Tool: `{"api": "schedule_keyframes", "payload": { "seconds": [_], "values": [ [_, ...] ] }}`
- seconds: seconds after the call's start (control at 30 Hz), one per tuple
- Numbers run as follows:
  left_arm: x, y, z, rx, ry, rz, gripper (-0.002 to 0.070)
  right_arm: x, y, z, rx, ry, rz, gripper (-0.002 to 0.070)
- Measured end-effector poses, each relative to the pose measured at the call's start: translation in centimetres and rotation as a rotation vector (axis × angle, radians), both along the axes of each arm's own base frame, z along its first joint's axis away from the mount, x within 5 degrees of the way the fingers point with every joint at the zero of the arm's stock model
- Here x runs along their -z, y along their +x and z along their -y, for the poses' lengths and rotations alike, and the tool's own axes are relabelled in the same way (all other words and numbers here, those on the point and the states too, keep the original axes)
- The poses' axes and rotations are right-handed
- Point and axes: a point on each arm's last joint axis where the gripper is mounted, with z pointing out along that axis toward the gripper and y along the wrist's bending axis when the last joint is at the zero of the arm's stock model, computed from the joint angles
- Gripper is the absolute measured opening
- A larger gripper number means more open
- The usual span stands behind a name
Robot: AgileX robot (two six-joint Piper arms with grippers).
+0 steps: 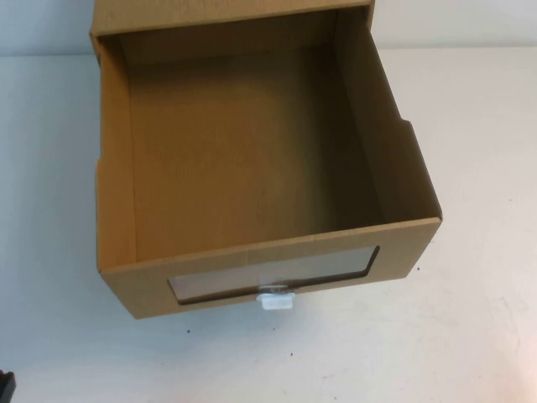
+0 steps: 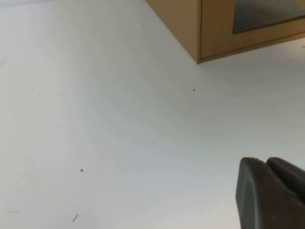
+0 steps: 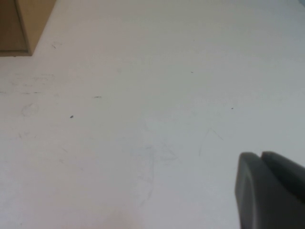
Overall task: Open the shoe box
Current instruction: 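Pull the top drawer of the cardboard box fully open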
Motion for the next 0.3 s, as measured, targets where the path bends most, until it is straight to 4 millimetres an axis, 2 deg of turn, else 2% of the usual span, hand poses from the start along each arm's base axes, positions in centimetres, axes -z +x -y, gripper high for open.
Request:
{"api": "schedule_keyframes", "payload": {
  "seconds": [0.3],
  "values": [
    [0.08,-0.04,0.00,0.001,0.001,-0.008,-0.0005,0.00,0.00,0.00,0.000,0.000,0.000,-0.0014]
  ]
}}
